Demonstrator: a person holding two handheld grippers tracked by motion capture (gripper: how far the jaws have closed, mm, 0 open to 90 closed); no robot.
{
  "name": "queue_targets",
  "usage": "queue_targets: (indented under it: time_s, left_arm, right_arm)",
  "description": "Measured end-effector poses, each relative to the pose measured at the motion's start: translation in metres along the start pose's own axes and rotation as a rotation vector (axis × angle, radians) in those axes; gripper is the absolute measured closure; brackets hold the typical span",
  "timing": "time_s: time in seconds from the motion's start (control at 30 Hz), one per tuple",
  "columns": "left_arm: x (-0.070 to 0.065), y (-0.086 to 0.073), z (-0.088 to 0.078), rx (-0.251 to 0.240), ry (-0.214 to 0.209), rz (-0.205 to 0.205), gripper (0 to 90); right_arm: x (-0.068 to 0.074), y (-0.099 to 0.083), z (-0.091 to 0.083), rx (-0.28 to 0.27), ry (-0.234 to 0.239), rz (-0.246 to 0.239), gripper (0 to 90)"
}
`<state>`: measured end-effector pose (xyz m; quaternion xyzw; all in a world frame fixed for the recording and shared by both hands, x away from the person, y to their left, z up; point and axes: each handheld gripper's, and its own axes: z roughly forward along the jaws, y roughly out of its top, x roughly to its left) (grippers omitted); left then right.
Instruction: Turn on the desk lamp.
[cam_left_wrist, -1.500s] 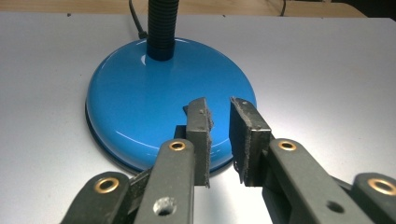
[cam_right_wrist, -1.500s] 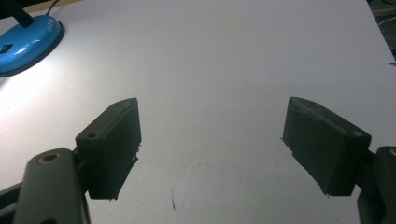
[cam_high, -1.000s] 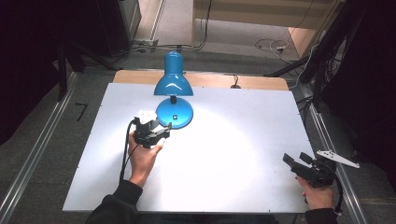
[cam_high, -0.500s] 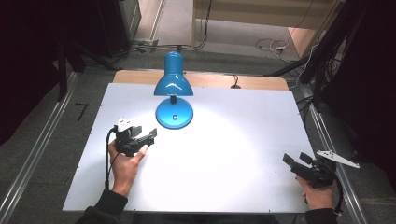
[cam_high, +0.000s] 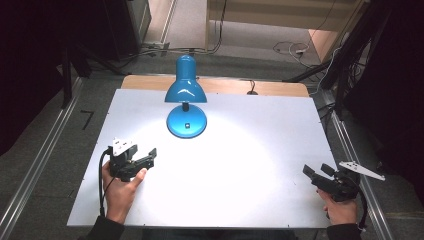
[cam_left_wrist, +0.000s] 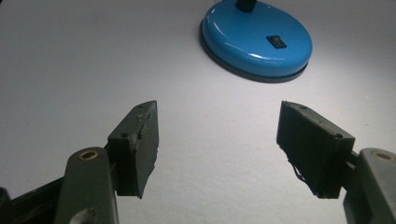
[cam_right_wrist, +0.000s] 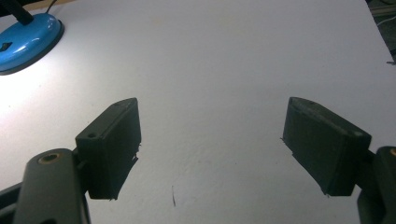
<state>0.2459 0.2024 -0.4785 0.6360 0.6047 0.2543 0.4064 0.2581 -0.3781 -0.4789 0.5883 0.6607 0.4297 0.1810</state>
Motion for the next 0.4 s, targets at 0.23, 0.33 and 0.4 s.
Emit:
queue_targets:
  time_s: [0.23, 0.33, 0.4]
  left_arm:
    - [0.017, -0.015, -0.017, 0.023, 0.046, -0.018, 29.1]
    - [0.025, -0.021, -0.022, 0.033, 0.076, -0.018, 28.1]
    - [0.029, -0.025, -0.022, 0.038, 0.097, -0.019, 25.8]
  right_arm:
    - [0.000, 0.000, 0.000, 0.000, -0.002, -0.004, 17.5]
    - [0.000, 0.000, 0.000, 0.000, -0.002, -0.003, 17.5]
    - [0.000, 0.000, 0.000, 0.001, -0.004, -0.007, 17.4]
